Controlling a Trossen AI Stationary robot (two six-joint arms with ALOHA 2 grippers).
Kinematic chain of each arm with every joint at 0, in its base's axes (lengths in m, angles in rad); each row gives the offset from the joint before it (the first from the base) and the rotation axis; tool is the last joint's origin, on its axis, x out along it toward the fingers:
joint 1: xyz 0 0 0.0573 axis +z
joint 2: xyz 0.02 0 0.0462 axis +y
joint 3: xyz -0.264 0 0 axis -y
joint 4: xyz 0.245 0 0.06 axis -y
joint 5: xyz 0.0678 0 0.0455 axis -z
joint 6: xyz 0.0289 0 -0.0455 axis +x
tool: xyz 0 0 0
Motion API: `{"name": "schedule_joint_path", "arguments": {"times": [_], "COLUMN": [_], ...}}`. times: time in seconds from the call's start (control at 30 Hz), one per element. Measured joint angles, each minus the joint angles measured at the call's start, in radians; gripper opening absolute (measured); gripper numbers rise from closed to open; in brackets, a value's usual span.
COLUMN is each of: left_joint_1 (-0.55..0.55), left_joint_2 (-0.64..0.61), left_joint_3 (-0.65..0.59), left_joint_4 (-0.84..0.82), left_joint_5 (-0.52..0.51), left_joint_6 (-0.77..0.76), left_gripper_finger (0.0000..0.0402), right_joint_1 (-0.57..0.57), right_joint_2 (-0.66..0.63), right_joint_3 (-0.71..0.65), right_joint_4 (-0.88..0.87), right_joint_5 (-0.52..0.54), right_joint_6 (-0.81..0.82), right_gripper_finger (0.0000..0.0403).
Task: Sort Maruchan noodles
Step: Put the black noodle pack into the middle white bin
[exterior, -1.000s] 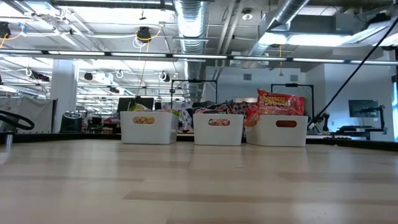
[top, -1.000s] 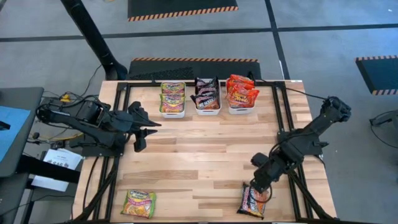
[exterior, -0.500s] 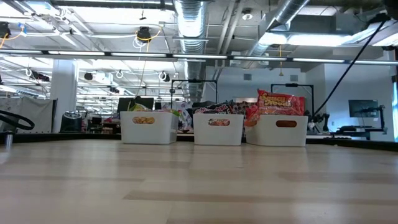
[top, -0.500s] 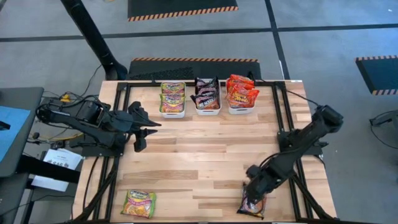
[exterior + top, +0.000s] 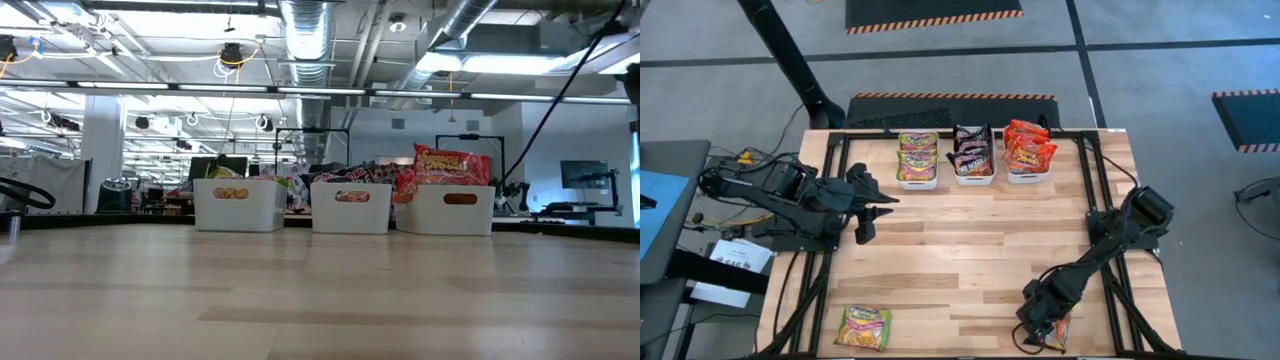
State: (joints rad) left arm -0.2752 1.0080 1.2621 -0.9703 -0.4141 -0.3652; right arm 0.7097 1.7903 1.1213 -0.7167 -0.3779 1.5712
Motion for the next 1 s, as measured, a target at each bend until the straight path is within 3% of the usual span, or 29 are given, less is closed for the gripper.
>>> {"name": "schedule_joint_path", "arguments": {"times": [0.3,0.4,0.53,0.83,1.0], "left_joint_1": [0.0,0.0,0.0,0.0,0.0], "left_joint_2": [0.0,0.0,0.0,0.0,0.0], "left_joint_3": [0.0,0.0,0.0,0.0,0.0], "left_joint_4": [0.0,0.0,-0.002,-0.004,-0.004], "left_joint_5": [0.0,0.0,0.0,0.008,0.009], "left_joint_6": [-0.015,-0.016,-0.017,-0.016,-0.015], "left_gripper_finger": [0.01,0.01,0.01,0.01,0.01], "right_joint_1": [-0.015,-0.024,-0.032,-0.038,-0.04], "right_joint_2": [0.081,0.087,0.089,0.091,0.091], "right_joint_3": [0.006,0.006,0.004,0.002,0.018], "right_joint_4": [0.007,0.011,0.022,0.044,0.046], "right_joint_5": [-0.056,-0.058,-0.054,-0.066,-0.063], "right_joint_6": [0.056,0.076,0.112,0.132,0.123], "right_gripper_finger": [0.0269,0.0251,0.0195,0.0026,0.0012]}}
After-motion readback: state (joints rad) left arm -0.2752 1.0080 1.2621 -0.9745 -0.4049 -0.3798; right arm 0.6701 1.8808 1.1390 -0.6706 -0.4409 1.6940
